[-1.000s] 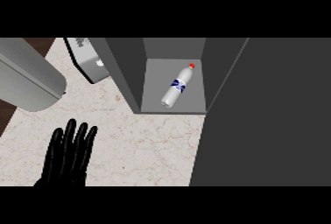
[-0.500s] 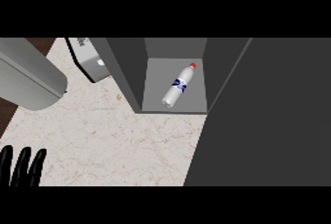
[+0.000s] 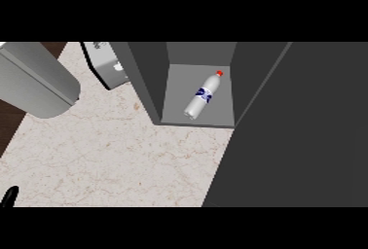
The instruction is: Pick up the bottled water, place it into the cabinet and close the cabinet
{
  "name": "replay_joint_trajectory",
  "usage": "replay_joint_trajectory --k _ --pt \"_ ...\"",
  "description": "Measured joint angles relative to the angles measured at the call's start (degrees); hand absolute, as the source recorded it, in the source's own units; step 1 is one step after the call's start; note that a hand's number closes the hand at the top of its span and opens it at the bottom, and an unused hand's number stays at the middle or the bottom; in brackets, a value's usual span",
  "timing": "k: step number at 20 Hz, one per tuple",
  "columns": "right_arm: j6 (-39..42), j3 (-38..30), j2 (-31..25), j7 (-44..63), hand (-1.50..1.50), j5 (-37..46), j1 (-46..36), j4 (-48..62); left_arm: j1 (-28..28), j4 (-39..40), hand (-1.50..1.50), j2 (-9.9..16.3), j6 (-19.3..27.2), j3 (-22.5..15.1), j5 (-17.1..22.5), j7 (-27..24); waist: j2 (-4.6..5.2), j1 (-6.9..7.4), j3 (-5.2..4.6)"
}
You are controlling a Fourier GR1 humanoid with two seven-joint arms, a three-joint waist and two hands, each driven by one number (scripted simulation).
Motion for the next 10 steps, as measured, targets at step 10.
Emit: replay_joint_trajectory --k 10 --pt "-8.13 6.55 11.28 10.81 1.5 -5.02 -15.18 6.74 5.65 0.99 -1.5 2.61 -9.05 8.12 6.91 -2.52 0.09 0.91 -0.07"
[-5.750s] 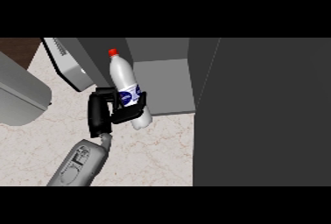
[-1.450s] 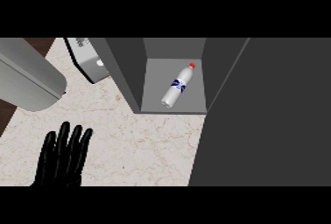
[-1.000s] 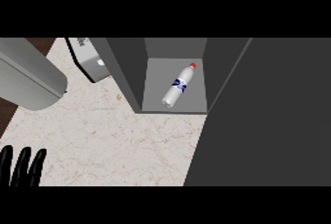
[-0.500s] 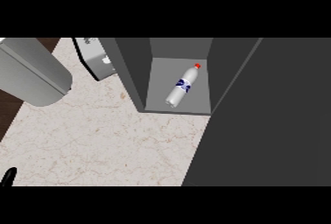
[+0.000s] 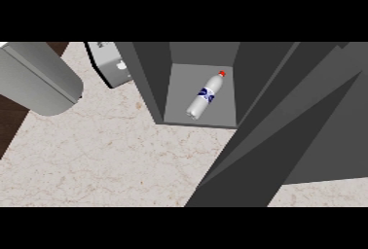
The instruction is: Pick up the bottled water, place it into the cabinet and close the cabinet
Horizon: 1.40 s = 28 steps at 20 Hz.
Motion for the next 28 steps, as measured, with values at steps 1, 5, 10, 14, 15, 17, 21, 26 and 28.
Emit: replay_joint_trajectory --k 1,5,10,14,15,17,21,26,28 --pt "-1.78 0.21 0.6 1.4 1.5 -1.09 -2.62 0.92 1.15 0.01 -1.5 0.04 -1.33 0.87 0.75 -0.53 -0.02 -0.08 0.01" --pt "-8.7 -0.56 2.0 6.69 1.5 -6.63 -14.63 4.76 4.3 0.45 -1.5 0.59 -5.24 5.18 4.41 -1.25 -0.16 -0.39 -0.04" --pt "-14.53 -5.15 2.75 7.02 1.5 -14.64 -28.02 13.74 7.94 0.06 -1.5 1.06 -9.84 10.64 9.23 -1.35 -0.28 -0.82 -0.03" --pt "-13.73 -12.15 2.96 5.66 1.5 -21.52 -35.35 21.05 9.97 0.94 -1.5 0.69 -13.49 14.41 12.33 -1.24 -0.31 -1.32 0.01" --pt "-13.49 -14.33 2.98 5.99 1.5 -22.93 -37.83 22.88 10.13 1.4 -1.5 0.26 -14.19 14.65 12.44 -1.25 -0.31 -1.42 0.02" --pt "-12.1 -18.08 2.83 6.14 1.5 -25.14 -41.54 26.84 11.14 1.13 -1.5 -0.51 -15.28 15.66 12.98 -0.89 -0.33 -1.59 0.02" --pt "-7.45 -23.64 2.02 4.73 1.5 -28.13 -47.21 35.19 11.86 1.81 -1.5 -1.28 -17.95 18.87 15.24 -0.13 -0.35 -1.93 0.02" --pt "-1.42 -26.48 0.88 3.11 1.5 -29.79 -51.41 42.67 13.25 2.62 -1.5 -2.97 -21.66 21.93 16.98 1.0 -0.84 -2.3 0.2" --pt "0.73 -26.91 0.66 3.16 1.5 -30.6 -52.32 44.35 14.22 1.24 -1.5 -3.22 -21.87 23.31 18.48 2.04 -1.14 -2.49 0.39"
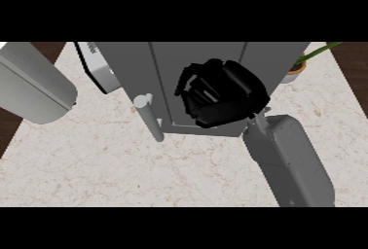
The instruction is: Pick up the bottled water, place it into the cabinet and close the cabinet
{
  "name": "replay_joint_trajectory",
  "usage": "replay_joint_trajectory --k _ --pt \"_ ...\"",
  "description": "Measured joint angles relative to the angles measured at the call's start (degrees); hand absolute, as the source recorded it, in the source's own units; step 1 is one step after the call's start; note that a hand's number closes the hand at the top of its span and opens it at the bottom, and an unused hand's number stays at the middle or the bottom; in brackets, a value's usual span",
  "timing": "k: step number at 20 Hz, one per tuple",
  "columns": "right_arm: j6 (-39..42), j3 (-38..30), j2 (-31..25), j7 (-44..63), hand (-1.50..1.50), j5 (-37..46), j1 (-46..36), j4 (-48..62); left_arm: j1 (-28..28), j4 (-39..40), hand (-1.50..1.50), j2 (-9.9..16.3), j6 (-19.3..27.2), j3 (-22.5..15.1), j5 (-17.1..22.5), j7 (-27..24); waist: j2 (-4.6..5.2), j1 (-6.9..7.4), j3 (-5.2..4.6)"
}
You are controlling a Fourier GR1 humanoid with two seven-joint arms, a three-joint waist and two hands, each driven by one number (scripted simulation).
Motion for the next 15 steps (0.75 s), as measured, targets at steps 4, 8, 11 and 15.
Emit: replay_joint_trajectory --k 4,8,11,15 --pt "2.78 -0.4 0.08 -1.2 1.5 0.12 -1.49 3.02 -0.56 1.03 -1.5 -0.36 -1.65 1.34 0.75 1.25 -0.53 -0.46 0.42" --pt "3.85 -0.49 0.03 -1.18 1.5 -0.01 -2.61 4.72 -1.09 0.69 -1.5 -0.6 -1.8 1.53 1.78 2.67 -0.8 -0.68 0.75" --pt "4.77 -0.85 -0.06 -0.39 1.5 -1.45 -3.26 5.45 -1.05 0.82 -1.5 -0.23 -2.46 2.01 2.76 3.66 -0.8 -0.61 1.02" --pt "4.92 -0.51 -0.48 0.11 1.5 -3.21 -3.84 5.88 -0.87 -0.02 -1.5 -0.41 -2.43 2.15 3.4 4.81 -0.75 -0.51 1.31"
